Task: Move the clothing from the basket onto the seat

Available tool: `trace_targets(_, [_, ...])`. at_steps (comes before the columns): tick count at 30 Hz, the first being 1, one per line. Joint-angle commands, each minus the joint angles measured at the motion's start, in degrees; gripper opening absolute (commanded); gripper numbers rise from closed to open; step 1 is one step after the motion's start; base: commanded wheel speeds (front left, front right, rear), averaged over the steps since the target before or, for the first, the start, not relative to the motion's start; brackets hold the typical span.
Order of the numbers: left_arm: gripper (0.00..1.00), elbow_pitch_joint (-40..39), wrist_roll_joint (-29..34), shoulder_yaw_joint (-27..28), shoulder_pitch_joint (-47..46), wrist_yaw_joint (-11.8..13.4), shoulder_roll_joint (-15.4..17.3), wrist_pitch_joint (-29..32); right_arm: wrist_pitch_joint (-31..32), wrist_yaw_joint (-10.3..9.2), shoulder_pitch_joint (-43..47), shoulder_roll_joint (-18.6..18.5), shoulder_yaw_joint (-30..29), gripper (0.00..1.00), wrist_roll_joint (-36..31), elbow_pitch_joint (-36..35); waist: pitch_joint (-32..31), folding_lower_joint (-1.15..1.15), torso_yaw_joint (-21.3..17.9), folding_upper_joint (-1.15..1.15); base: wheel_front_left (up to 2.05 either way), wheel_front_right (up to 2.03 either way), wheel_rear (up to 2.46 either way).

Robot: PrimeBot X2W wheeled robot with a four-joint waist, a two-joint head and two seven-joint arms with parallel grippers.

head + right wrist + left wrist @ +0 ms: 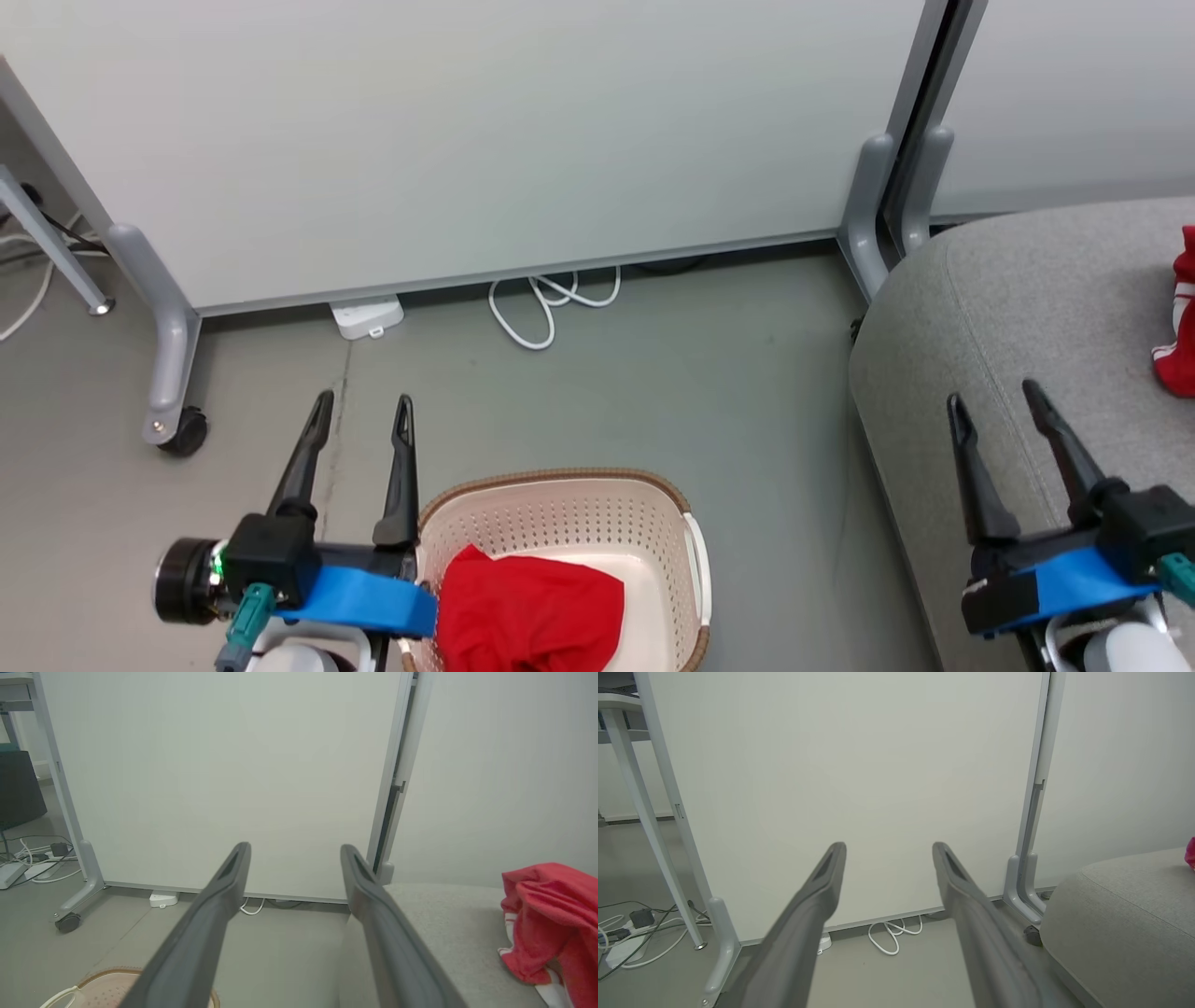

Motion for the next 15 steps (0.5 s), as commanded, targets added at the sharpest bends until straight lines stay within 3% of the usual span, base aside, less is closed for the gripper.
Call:
trace_targets(1, [1.0,0.0,0.5,0.4,0.9,-0.6,-0.5,-0.1,0.0,0.01,1.6,0.6,-0.4,1.0,0.3,-0.1,-0.9,0.01,0.3,0.0,0.0,0.0,0.0])
trace_targets(15, [1.0,1.2,1.1,2.3,3.9,-2.8,-1.8,-0.1,0.0,0.01,7.6,3.6,-2.3,1.0,0.8,-0.6,-2.6,0.01,0.4,0.0,0.0,0.0,0.0])
